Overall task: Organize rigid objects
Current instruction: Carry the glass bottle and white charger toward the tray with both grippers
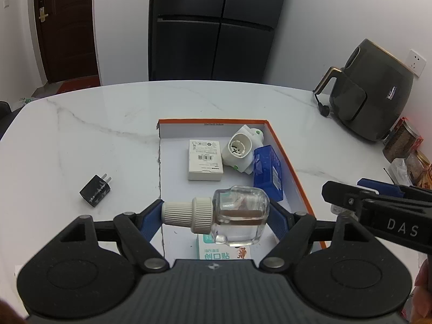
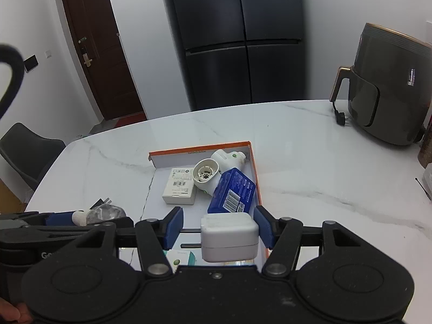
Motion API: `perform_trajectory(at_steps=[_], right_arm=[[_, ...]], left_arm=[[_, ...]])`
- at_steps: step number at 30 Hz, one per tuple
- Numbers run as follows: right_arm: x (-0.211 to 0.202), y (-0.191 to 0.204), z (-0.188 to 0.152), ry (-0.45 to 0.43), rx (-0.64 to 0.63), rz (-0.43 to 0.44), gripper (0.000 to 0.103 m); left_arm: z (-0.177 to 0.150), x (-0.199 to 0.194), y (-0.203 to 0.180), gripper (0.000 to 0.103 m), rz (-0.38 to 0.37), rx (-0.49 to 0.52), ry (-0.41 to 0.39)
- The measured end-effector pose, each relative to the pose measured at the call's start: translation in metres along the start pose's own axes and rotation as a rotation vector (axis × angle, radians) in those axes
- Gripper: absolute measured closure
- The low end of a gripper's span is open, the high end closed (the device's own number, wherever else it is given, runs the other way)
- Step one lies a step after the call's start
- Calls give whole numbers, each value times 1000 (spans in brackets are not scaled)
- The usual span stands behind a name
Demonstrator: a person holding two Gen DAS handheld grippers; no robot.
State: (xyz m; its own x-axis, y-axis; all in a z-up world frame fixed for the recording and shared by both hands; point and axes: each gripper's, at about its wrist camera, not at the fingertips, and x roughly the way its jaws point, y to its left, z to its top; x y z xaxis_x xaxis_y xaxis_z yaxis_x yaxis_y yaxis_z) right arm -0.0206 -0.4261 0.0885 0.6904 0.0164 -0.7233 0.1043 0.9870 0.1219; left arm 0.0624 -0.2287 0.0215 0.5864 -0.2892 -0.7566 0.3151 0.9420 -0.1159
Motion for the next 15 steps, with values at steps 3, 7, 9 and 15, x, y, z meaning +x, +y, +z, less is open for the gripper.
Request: perform_trajectory(at_steps=[3,7,9,15], right_arm=[[4,0,3,3,-3,2,33],[9,-1,7,6,-6,4,33],[10,-1,9,6,-9,3,33],[15,-3,14,8,-11,6,33]], left_arm=[[1,2,0,22,1,0,2],[4,5,0,22,1,-4,7],[5,7,0,22,-1,-10,9],[6,12,-3,22,1,-9,15]])
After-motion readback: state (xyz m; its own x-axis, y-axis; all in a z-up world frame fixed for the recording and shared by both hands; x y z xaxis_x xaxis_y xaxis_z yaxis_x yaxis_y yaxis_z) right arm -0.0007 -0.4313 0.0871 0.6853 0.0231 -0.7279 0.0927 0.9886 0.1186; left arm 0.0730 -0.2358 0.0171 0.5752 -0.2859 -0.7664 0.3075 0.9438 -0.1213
